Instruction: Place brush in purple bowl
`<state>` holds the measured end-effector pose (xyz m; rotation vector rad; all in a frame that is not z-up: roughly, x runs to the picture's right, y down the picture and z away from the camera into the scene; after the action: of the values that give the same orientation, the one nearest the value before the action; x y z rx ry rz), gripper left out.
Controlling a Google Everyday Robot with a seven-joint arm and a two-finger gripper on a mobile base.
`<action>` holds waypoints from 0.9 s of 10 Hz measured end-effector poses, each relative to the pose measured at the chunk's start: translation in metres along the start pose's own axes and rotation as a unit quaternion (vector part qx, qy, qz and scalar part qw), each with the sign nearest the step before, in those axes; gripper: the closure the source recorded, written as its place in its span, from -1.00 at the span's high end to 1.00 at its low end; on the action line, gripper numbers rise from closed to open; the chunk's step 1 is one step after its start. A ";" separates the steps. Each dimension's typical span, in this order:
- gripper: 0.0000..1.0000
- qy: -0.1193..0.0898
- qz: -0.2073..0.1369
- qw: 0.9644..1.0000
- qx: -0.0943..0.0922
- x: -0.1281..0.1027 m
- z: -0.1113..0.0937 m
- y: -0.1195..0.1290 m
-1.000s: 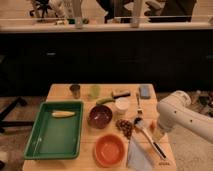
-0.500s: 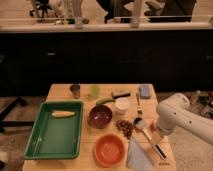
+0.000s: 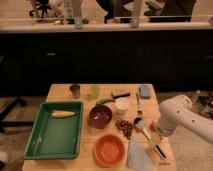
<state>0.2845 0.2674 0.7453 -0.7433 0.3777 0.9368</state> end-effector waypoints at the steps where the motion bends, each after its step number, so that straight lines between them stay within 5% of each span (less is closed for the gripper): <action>1: 0.60 0.003 -0.005 1.000 -0.003 -0.002 0.004 0.004; 9: 0.60 0.018 -0.045 0.999 -0.002 -0.031 0.030 0.041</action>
<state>0.2332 0.2862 0.7677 -0.7754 0.3715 0.8400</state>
